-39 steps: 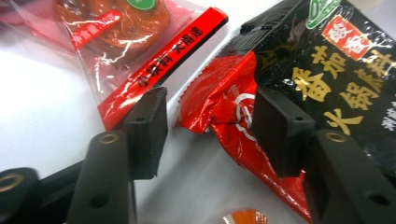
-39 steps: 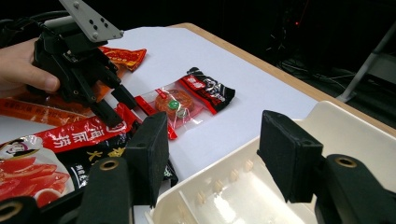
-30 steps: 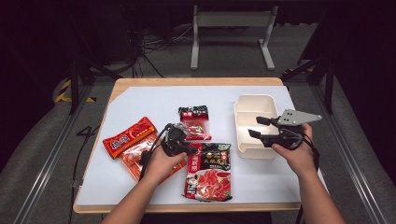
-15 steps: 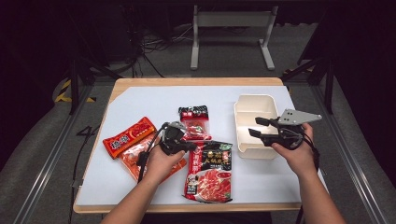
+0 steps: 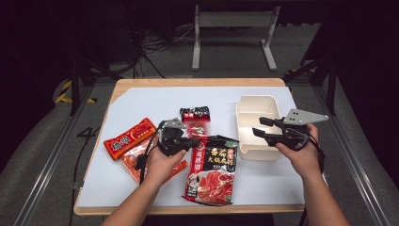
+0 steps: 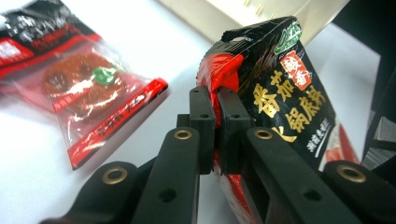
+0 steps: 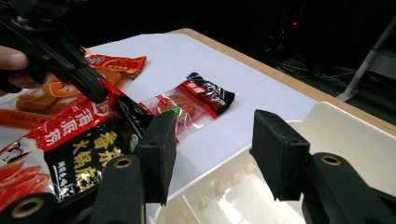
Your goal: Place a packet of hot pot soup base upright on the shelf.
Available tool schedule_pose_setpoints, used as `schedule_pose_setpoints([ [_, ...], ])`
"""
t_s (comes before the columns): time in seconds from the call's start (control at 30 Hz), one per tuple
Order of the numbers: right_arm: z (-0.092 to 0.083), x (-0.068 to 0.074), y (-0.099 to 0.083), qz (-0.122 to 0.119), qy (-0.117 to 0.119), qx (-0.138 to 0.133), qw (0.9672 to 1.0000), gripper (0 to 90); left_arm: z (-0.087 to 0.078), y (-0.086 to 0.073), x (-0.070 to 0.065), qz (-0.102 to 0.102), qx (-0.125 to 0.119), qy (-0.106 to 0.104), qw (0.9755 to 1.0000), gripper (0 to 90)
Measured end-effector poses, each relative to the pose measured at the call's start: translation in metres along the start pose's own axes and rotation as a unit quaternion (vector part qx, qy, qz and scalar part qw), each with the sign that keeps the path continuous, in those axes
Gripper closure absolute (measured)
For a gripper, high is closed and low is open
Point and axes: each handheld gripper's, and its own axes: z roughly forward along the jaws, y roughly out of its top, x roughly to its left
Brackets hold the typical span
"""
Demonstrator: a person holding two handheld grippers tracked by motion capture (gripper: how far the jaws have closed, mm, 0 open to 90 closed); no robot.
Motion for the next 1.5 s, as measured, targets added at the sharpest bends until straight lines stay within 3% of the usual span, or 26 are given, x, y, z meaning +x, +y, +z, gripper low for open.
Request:
schedule_pose_setpoints([
  [0.23, -0.002, 0.001, 0.002, 0.007, 0.000, -0.006, 1.0000, 52.1, -0.016, 0.006, -0.009, 0.011, -0.035, 0.001, 0.9993, 87.5],
  [0.37, -0.005, 0.003, 0.003, 0.011, -0.009, -0.043, 0.9990, 52.7, -0.025, 0.009, -0.016, 0.021, -0.054, -0.004, 0.9983, 87.6],
  [0.47, -0.009, 0.004, 0.005, 0.025, 0.009, -0.054, 0.9982, 55.9, -0.029, 0.011, -0.020, 0.025, -0.063, -0.005, 0.9977, 87.8],
  [0.6, -0.011, 0.006, 0.007, 0.011, 0.008, -0.056, 0.9984, 53.4, -0.035, 0.013, -0.027, 0.038, -0.077, -0.005, 0.9963, 87.8],
  [0.77, -0.013, 0.010, 0.011, 0.006, -0.004, -0.034, 0.9994, 53.8, -0.044, 0.016, -0.034, 0.052, -0.096, 0.002, 0.9940, 88.0],
  [0.83, -0.016, 0.014, 0.015, -0.004, -0.013, -0.029, 0.9995, 50.3, -0.050, 0.017, -0.037, 0.063, -0.112, 0.002, 0.9917, 88.0],
  [1.07, -0.016, 0.022, 0.022, -0.005, -0.002, -0.019, 0.9998, 48.1, -0.059, 0.016, -0.038, 0.067, -0.137, 0.021, 0.9881, 88.0],
  [1.17, -0.016, 0.025, 0.023, -0.002, 0.007, -0.021, 0.9998, 46.8, -0.064, 0.015, -0.037, 0.068, -0.154, 0.029, 0.9853, 88.0],
  [1.27, -0.015, 0.029, 0.025, 0.005, 0.023, -0.023, 0.9994, 46.8, -0.068, 0.013, -0.039, 0.068, -0.176, 0.035, 0.9815, 88.1],
  [1.5, -0.006, 0.040, 0.029, 0.010, 0.066, -0.022, 0.9975, 46.7, -0.071, 0.013, -0.043, 0.069, -0.191, 0.039, 0.9784, 88.0],
])
